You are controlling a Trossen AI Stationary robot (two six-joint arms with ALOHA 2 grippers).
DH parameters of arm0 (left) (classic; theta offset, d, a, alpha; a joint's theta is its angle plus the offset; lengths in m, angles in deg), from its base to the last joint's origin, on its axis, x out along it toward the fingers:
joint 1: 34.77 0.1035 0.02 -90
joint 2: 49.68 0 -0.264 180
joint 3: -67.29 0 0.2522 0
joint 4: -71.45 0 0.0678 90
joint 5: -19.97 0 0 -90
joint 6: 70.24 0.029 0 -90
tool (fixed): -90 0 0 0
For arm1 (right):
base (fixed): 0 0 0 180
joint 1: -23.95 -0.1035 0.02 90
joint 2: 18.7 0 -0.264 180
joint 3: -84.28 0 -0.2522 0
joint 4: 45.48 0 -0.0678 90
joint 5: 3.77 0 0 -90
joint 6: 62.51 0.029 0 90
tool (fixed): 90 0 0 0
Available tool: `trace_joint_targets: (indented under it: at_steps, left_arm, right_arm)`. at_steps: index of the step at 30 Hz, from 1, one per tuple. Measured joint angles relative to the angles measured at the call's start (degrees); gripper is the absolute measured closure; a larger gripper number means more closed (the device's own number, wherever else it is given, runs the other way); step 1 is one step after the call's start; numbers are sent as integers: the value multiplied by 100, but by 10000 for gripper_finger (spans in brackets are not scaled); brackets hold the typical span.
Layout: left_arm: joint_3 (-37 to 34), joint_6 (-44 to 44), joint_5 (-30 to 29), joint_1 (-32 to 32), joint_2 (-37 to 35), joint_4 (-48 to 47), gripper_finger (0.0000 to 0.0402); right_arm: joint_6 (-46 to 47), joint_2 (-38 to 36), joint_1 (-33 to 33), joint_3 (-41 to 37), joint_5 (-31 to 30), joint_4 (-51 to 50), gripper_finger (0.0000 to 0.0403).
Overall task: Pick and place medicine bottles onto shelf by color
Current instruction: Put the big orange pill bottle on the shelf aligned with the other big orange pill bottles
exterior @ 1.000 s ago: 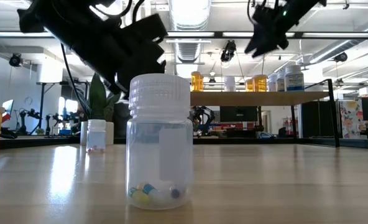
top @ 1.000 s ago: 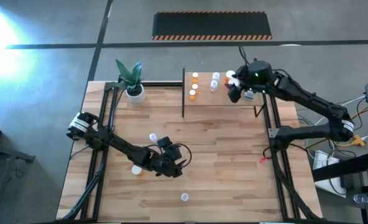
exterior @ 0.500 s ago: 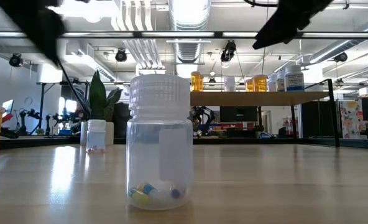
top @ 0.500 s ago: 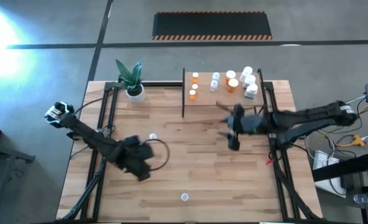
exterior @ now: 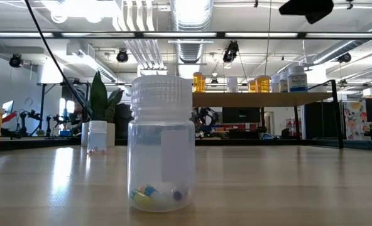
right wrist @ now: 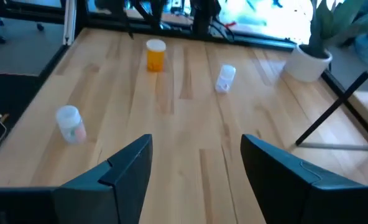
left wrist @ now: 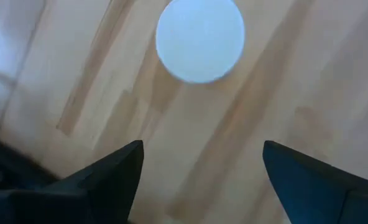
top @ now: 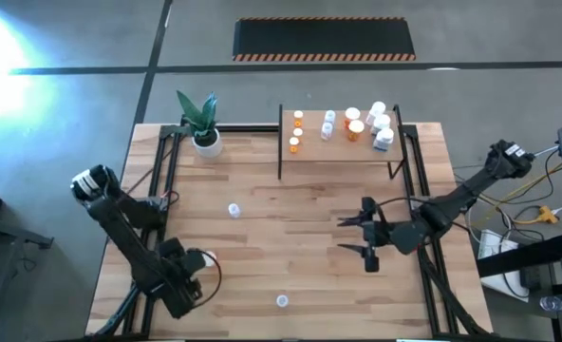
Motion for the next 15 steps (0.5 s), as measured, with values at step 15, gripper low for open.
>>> trace_joint_targets:
  at_steps: [15]
  left_arm:
    - [-500,298,-1813,66,715,961,184]
  right_arm:
    - [-43,-4,-274,28,-395,118,168]
